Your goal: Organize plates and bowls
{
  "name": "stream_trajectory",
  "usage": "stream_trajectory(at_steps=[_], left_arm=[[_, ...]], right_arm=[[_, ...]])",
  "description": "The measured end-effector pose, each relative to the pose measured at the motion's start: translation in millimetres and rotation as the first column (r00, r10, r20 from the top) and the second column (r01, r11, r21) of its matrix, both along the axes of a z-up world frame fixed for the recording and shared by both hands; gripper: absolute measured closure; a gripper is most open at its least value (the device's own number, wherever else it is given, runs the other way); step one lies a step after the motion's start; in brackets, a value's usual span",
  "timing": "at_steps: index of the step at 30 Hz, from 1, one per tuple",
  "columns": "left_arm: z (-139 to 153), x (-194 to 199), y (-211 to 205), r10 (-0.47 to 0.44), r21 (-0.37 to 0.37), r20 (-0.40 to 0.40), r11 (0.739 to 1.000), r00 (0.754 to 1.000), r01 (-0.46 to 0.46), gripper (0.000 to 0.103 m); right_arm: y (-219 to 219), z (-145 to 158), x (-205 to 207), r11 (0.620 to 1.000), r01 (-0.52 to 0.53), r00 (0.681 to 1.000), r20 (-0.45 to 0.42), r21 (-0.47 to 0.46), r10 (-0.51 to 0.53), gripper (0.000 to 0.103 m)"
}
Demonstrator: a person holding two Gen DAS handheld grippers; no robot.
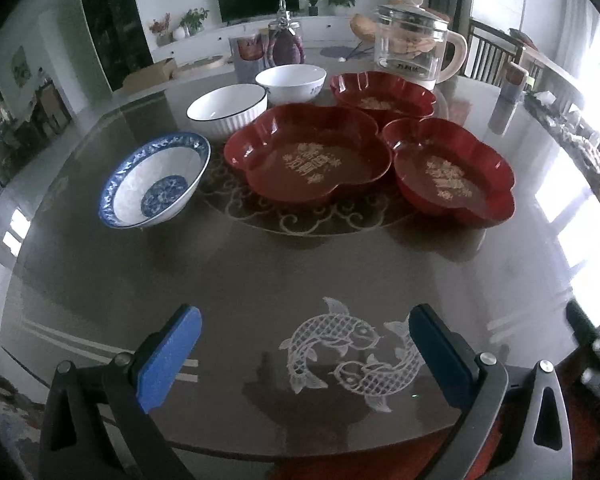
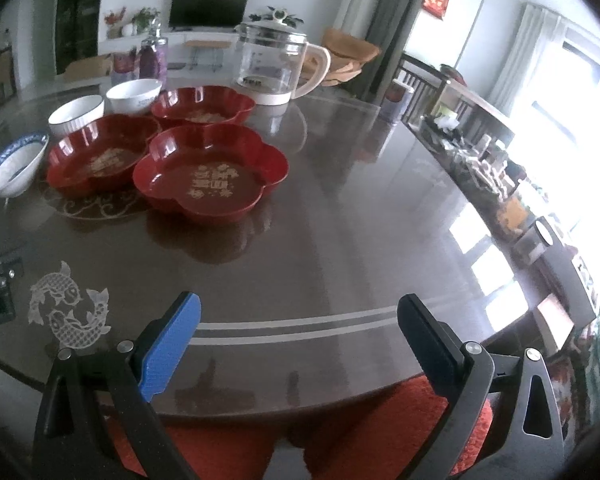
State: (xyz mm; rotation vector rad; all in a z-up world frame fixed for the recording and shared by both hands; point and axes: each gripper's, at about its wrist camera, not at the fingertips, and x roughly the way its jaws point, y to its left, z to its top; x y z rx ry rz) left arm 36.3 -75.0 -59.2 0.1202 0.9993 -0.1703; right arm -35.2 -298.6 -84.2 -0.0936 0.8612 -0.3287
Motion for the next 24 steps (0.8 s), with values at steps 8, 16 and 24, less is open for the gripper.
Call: stream_trajectory(at_steps=[8, 16, 24], left_arm=[[6, 73, -40, -0.019, -0.152, -0.118, 0.988, 0.993, 0.001, 0.000], [-32, 127, -78, 0.054, -0.152, -0.270, 0.983, 0.961, -0.098, 0.001], [-47, 143, -86, 0.089, -0.153, -0.305, 0.978, 0.948, -0.141, 0.003]], right_arm=[[-77, 28, 64, 0.939, -0.088, 0.996, 0.054, 0.331, 0.074, 0.003], [-125, 23, 174, 0.871, -0.059, 0.985, -0.113, 0.489, 0.131, 0.003], [-116, -10, 223, 0.909, -0.087, 0.963, -0.201, 0.407, 0.182, 0.006]])
